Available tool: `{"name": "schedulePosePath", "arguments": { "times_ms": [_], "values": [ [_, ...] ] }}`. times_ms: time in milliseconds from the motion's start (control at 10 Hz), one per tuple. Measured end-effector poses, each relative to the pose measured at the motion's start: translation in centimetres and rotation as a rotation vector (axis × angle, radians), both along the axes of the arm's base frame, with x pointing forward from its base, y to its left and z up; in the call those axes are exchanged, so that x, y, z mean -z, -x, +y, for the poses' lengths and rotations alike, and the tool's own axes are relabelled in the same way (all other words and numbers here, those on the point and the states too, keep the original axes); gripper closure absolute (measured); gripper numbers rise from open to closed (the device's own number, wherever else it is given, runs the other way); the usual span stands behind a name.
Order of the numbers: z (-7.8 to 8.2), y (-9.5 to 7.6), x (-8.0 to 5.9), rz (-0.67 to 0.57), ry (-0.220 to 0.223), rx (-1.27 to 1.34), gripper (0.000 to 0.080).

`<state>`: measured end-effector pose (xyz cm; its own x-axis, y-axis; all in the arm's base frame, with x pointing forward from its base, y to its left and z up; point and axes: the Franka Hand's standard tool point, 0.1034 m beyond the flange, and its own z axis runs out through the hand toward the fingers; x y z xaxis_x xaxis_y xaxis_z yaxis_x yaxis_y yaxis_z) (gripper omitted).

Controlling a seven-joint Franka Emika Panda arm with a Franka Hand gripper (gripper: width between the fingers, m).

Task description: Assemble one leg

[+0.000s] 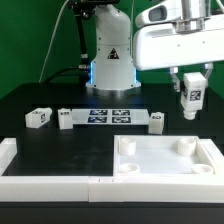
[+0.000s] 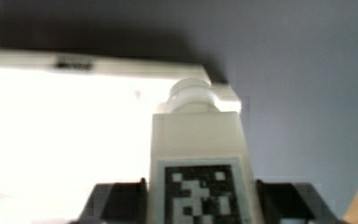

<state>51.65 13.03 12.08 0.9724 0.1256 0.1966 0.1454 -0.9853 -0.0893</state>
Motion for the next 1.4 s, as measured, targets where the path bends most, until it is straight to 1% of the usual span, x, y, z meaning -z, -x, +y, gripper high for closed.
{"name": "schedulePosePath", "arguments": {
  "times_ms": [500, 600, 700, 800, 1000, 1200, 1300, 1400],
  "values": [
    [0.0, 0.2, 0.2, 0.004, 0.000, 0.001, 0.0509],
    [-0.1, -0.1, 0.1, 0.002, 0.004, -0.016, 0.0509],
    [-0.8, -2.1, -0.4, -0.015, 0.007, -0.036, 0.0509],
    [-1.2, -3.9, -0.4, -0.034, 0.007, -0.042, 0.0509],
    [-1.2, -6.6, 0.3, -0.071, 0.007, -0.064, 0.0509],
    [-1.6, -8.0, 1.2, -0.085, 0.005, -0.063, 0.0509],
    [-1.2, -8.6, 1.6, -0.093, 0.002, -0.067, 0.0509],
    [-1.4, -9.2, 1.7, -0.099, 0.004, -0.074, 0.0509]
  ]
}}
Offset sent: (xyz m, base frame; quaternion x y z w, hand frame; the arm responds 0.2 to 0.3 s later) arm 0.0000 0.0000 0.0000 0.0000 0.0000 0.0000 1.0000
